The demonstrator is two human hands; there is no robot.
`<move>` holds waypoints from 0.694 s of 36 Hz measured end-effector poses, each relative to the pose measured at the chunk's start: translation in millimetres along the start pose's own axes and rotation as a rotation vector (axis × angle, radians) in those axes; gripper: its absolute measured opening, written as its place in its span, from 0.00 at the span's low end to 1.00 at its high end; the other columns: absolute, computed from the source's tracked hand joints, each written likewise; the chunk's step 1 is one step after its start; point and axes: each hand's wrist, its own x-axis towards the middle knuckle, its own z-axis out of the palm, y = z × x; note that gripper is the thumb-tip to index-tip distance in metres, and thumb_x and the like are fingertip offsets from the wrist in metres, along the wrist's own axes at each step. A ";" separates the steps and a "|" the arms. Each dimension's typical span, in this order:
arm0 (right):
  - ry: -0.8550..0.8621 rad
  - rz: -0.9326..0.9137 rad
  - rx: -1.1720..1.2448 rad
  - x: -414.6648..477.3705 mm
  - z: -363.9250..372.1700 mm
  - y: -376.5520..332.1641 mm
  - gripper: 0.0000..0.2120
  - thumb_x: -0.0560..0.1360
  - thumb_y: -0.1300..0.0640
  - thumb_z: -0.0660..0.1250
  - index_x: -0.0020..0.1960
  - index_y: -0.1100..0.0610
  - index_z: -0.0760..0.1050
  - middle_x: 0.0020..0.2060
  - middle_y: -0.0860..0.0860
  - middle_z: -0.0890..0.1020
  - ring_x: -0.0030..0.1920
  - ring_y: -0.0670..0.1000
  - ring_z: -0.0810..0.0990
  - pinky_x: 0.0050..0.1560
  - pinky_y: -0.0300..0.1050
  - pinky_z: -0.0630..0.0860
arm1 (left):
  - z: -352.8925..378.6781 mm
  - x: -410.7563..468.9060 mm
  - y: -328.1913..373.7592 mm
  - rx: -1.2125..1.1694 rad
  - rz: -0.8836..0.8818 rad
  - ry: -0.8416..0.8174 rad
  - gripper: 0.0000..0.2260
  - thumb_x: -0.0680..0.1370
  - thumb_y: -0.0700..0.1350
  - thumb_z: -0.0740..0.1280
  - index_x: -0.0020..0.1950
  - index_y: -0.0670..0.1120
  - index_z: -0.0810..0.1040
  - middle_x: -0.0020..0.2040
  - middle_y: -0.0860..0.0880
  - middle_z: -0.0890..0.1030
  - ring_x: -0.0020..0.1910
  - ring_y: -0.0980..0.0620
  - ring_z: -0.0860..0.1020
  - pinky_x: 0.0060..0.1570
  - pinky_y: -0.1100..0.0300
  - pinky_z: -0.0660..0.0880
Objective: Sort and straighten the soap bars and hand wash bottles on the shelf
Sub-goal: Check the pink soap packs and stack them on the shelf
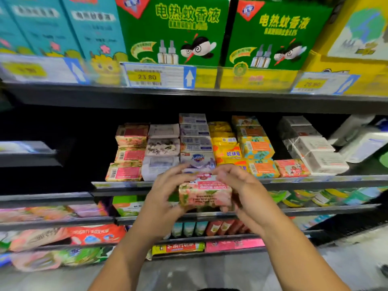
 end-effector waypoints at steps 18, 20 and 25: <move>0.096 -0.159 -0.106 11.7 62.8 32.0 0.07 0.79 0.59 0.68 0.52 0.48 0.81 0.51 0.52 0.83 0.41 0.53 0.83 0.27 0.41 0.74 | -57.6 -28.0 -5.1 -0.484 -0.198 -0.002 0.23 0.70 0.47 0.79 0.63 0.55 0.77 0.66 0.51 0.72 0.62 0.56 0.77 0.56 0.65 0.75; 0.039 -0.109 -0.027 8.1 65.4 33.3 0.05 0.79 0.58 0.67 0.50 0.53 0.81 0.48 0.54 0.83 0.38 0.51 0.81 0.25 0.41 0.75 | -62.9 -27.5 -11.6 -0.381 -0.157 -0.020 0.22 0.69 0.55 0.79 0.60 0.63 0.78 0.65 0.57 0.70 0.65 0.56 0.74 0.58 0.63 0.76; -0.148 -0.052 -0.058 1.1 65.6 39.0 0.24 0.68 0.56 0.80 0.62 0.53 0.78 0.55 0.57 0.84 0.47 0.57 0.84 0.43 0.46 0.83 | -68.2 -26.1 -14.9 -0.495 -0.180 0.121 0.28 0.66 0.67 0.75 0.60 0.55 0.78 0.61 0.52 0.78 0.60 0.55 0.79 0.53 0.62 0.79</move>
